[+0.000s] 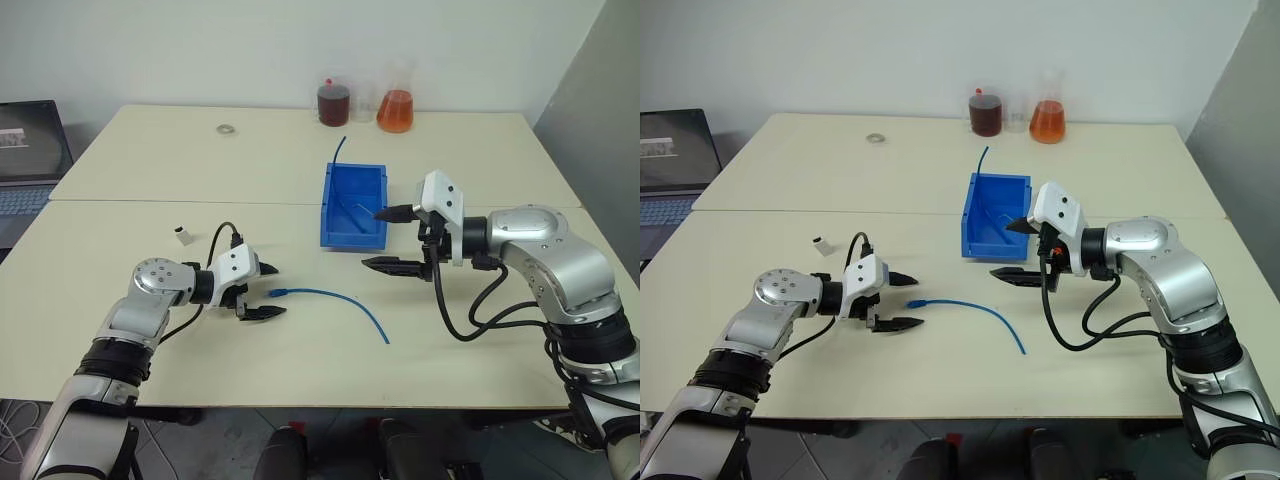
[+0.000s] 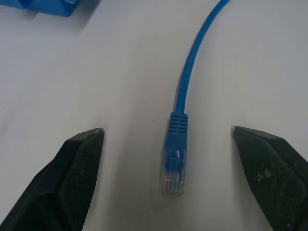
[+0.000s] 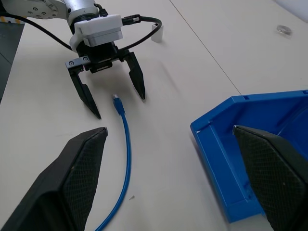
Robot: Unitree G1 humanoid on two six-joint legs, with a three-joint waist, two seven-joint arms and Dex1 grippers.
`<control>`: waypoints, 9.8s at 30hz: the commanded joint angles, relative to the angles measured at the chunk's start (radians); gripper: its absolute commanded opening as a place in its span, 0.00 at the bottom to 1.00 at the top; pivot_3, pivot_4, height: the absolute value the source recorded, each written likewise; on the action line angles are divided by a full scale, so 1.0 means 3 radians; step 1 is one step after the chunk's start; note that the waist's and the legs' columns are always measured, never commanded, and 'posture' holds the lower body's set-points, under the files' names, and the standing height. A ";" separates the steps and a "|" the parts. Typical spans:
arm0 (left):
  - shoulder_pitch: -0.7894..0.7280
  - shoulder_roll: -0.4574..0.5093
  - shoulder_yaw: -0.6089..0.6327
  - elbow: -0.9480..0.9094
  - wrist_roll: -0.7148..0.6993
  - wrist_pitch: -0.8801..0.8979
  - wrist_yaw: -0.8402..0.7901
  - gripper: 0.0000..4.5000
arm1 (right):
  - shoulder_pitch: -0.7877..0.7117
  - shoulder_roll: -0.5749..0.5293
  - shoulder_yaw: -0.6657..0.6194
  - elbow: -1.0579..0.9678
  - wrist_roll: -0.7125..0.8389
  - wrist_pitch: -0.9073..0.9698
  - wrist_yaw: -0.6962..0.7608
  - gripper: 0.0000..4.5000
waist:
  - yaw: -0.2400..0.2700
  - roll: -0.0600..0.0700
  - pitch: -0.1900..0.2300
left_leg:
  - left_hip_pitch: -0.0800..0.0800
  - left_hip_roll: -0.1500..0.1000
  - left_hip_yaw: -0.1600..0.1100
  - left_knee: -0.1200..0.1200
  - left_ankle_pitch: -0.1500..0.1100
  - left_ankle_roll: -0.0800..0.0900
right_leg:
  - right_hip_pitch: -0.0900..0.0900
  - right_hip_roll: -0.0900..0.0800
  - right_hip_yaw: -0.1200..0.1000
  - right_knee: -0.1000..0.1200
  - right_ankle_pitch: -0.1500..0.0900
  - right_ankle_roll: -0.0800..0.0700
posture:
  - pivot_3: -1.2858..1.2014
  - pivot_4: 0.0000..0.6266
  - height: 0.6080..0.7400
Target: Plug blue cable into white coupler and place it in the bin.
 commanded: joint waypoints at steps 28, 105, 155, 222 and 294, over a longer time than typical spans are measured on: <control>0.0041 0.0324 -0.0031 0.0473 0.0225 -0.0299 -0.0389 0.05 | 0.0004 -0.0083 -0.0133 -0.0052 0.0086 -0.0054 -0.0139 1.00 | -0.0083 0.0001 -0.0001 | 0.0013 0.0003 0.0000 -0.0001 0.0005 0.0009 | 0.0000 0.0005 0.0002 0.0022 -0.0004 -0.0005 | 0.52 0.24 1.00; -0.0597 -0.0789 0.1221 -0.2004 -0.3102 0.3716 0.1371 0.23 | -0.0552 0.0586 -0.1256 0.0470 0.2700 0.1947 -0.1368 0.03 | -0.0068 -0.0005 0.0012 | -0.0005 0.0000 -0.0007 -0.0003 0.0006 0.0007 | -0.0006 0.0001 -0.0003 0.0008 -0.0005 -0.0005 | 0.52 0.24 1.00; 0.0070 -0.1464 0.1748 -0.0267 0.0066 0.1516 0.4869 1.00 | -0.0911 0.0448 -0.0749 0.1124 0.1700 0.1232 -0.0463 0.03 | 0.0031 -0.0003 0.0012 | -0.0009 -0.0005 -0.0003 -0.0004 0.0005 0.0007 | -0.0001 -0.0007 -0.0003 -0.0010 0.0001 0.0001 | 0.52 0.24 1.00; 0.0504 -0.0645 -0.0184 -0.1501 -0.0425 0.0683 0.0674 0.17 | -0.0172 0.0191 -0.0288 0.0353 0.0896 0.0461 -0.0429 0.03 | 0.0009 0.0009 0.0009 | -0.0009 -0.0004 -0.0004 -0.0007 0.0005 0.0006 | -0.0001 -0.0005 -0.0004 -0.0016 0.0000 0.0002 | 0.52 0.24 1.00; -0.0038 -0.0886 -0.0251 -0.0156 -0.0077 -0.0064 0.0103 0.17 | 0.0394 0.0401 0.0992 0.0950 -0.0885 -0.1389 0.0337 0.03 | 0.0008 0.0009 0.0008 | 0.0000 -0.0002 -0.0003 0.0002 0.0005 0.0008 | 0.0003 0.0000 -0.0001 -0.0003 0.0002 0.0003 | 0.52 0.24 1.00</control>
